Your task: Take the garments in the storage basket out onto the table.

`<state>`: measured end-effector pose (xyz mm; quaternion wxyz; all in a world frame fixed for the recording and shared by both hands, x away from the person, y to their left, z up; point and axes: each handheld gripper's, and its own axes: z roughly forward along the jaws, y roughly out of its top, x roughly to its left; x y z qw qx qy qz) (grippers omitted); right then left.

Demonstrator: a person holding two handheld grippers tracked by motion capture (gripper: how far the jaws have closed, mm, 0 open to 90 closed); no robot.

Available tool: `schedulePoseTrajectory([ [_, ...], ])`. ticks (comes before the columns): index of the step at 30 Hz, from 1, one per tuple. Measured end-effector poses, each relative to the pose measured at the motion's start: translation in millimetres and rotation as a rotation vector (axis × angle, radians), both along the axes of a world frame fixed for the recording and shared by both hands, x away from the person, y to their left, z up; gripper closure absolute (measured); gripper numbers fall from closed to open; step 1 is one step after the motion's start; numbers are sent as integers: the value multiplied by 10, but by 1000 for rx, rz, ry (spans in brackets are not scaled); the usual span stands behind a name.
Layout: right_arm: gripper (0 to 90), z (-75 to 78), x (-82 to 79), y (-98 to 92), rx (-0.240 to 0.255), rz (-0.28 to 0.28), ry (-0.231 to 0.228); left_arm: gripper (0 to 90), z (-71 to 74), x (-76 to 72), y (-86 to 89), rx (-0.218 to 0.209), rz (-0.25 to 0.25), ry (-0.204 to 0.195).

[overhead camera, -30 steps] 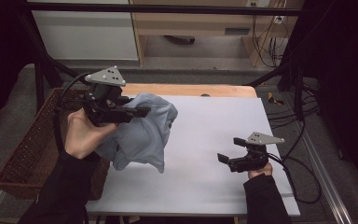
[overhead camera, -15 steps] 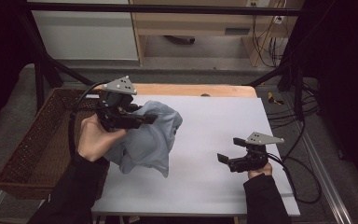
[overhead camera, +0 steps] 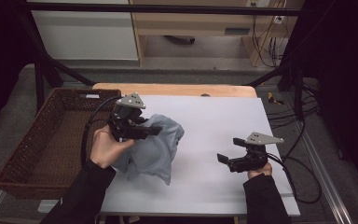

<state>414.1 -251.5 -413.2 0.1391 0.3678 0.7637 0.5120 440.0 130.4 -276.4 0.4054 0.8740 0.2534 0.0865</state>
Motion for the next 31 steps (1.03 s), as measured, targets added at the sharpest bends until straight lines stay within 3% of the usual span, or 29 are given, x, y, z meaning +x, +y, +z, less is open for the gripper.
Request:
schedulePoseTrajectory([
  [5,36,-2,1,0,-1,1,-1,650,-133,13,-32,-7,-1,4],
  [7,36,-2,0,1,-2,-1,0,602,-193,22,-42,-1,1,6],
  [9,36,0,-1,-1,-2,-1,-1,469,-278,46,-57,11,21,14],
  [11,36,1,-1,-2,-1,0,-2,292,-373,58,-65,69,73,-40],
  [13,36,-1,0,0,-3,0,0,164,-396,40,-46,84,113,-95],
  [14,36,-4,2,1,-2,2,0,92,-389,34,-32,92,126,-99],
  [17,37,-7,4,5,-7,3,3,40,-369,18,9,84,151,-97],
  [21,37,-2,0,0,-2,1,0,17,-327,-60,139,22,163,-103],
  [23,37,-4,2,1,-3,3,0,11,-306,-136,283,-38,160,-109],
  [25,38,-4,1,2,-4,3,2,1,-308,-161,341,-55,163,-113],
  [27,37,-2,1,1,0,2,1,0,-359,-234,534,-113,165,-120],
  [31,37,-1,1,0,0,2,1,0,-441,-284,724,-152,187,-137],
])
